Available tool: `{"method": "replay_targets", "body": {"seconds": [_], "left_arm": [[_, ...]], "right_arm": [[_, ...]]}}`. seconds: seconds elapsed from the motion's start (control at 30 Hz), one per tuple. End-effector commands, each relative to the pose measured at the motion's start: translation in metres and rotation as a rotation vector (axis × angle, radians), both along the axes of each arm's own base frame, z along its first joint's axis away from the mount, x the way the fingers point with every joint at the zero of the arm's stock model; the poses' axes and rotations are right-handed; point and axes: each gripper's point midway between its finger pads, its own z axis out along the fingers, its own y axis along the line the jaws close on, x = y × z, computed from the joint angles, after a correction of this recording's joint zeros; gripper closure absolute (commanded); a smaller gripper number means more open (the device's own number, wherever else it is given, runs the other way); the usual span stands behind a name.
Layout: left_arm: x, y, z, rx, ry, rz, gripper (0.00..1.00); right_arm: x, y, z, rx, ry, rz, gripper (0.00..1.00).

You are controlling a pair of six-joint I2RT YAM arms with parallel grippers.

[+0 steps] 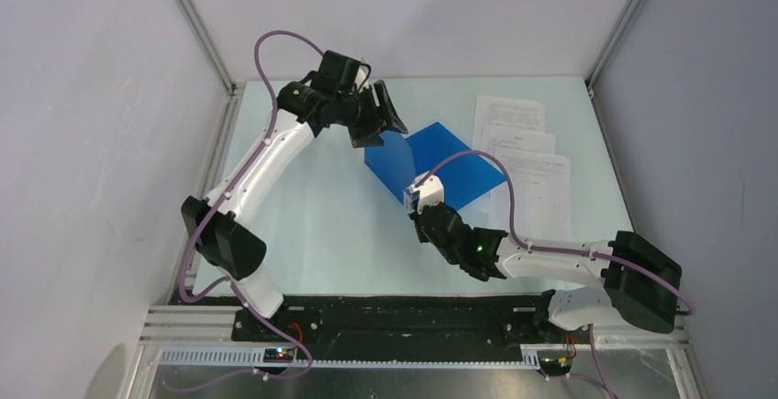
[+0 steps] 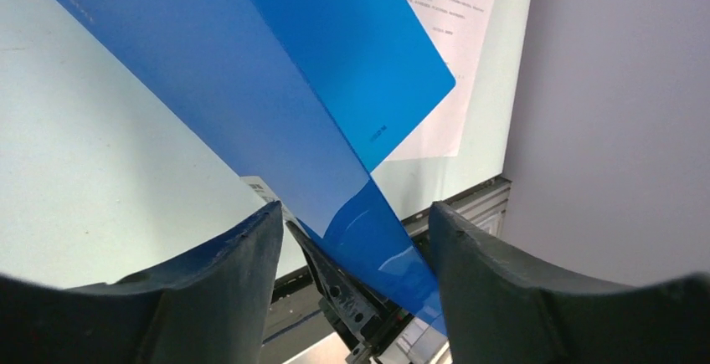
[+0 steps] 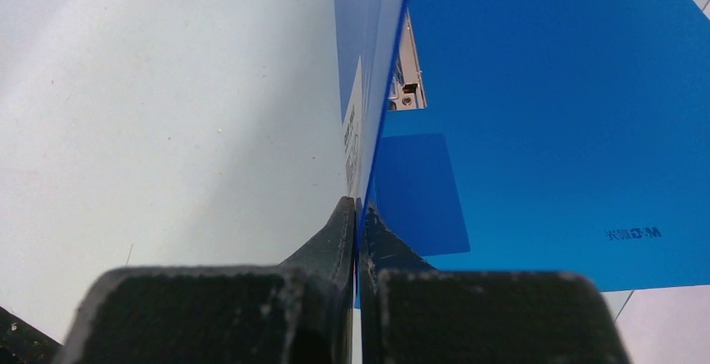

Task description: Put the files into the folder

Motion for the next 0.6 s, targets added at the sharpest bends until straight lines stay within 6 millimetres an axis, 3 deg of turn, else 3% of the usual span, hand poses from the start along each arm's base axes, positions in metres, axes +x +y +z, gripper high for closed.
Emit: {"method": "replay_targets", "body": {"seconds": [0.0,0.2,0.37,0.47,0.53,0.57], "left_arm": [[-0.012,0.008,0.002,0.025,-0.022,-0.011,0.36],[-0.025,0.012,-0.005,0.042,-0.015,-0.064,0.60],[-0.035,0.019,-0.008,0.071,-0.001,-0.085,0.95],[-0.039,0.022,-0.004,0.076,-0.012,-0.094,1.00],[-0.041,0.026,-0.002,0.093,-0.032,-0.104,1.00],[-0.042,0.027,-0.001,0.105,-0.053,-0.129,1.00]], "right_arm": [[0.008,0.010,0.019,0.039,-0.047,-0.014,1.00],[0.011,0.006,0.020,0.041,-0.056,-0.050,1.00],[0.013,0.004,0.019,0.039,-0.057,-0.068,1.00],[0.015,0.001,0.019,0.045,-0.060,-0.093,1.00],[0.016,0.000,0.021,0.063,-0.056,-0.107,0.62],[0.017,-0.001,0.024,0.080,-0.047,-0.123,0.35]]}}
